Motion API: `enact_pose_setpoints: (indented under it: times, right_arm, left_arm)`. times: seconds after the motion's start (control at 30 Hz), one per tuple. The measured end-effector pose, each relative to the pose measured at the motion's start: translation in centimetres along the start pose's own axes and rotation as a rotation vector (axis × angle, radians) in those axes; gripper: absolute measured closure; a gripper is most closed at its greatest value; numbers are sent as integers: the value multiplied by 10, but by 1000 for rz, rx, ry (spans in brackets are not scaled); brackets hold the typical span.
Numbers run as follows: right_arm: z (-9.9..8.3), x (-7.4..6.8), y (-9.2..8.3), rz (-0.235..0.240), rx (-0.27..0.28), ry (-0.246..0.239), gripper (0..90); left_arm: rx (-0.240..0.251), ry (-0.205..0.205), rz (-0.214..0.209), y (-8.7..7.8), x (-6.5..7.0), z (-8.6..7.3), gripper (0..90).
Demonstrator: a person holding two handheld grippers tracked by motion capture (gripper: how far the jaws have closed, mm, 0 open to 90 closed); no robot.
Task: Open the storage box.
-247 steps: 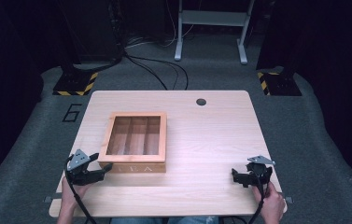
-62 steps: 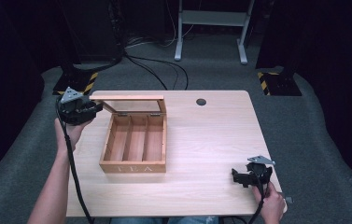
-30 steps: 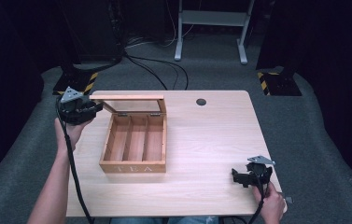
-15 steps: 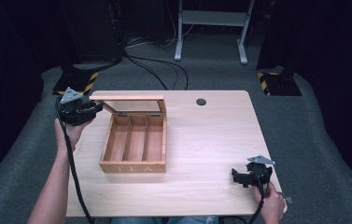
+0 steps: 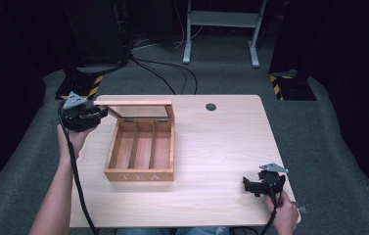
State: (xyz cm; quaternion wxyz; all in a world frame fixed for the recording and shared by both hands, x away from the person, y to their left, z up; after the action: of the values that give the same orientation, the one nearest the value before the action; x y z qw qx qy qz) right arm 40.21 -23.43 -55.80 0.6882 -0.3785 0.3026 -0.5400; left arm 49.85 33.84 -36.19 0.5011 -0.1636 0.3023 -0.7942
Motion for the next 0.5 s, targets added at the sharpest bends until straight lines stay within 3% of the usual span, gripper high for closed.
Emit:
enact_pose_setpoints:
  times: [0.5]
  right_arm:
    - [0, 0, 0, 0, 0, 0, 0]
  left_arm:
    - [3, -2, 3, 0, 0, 0, 641]
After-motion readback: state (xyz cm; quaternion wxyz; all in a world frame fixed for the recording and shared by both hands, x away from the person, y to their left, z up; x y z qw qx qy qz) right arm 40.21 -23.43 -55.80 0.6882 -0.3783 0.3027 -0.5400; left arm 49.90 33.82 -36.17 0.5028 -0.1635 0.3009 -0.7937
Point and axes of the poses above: each handheld gripper's, and its own axes: y roughly forward along the jaws, z roughly out of its top, x roughly to its right, the point moved 4 cm from there along y, roughly forward along the jaws, and after that the axes turned 14 degrees about -x, right-handed, at the moved point
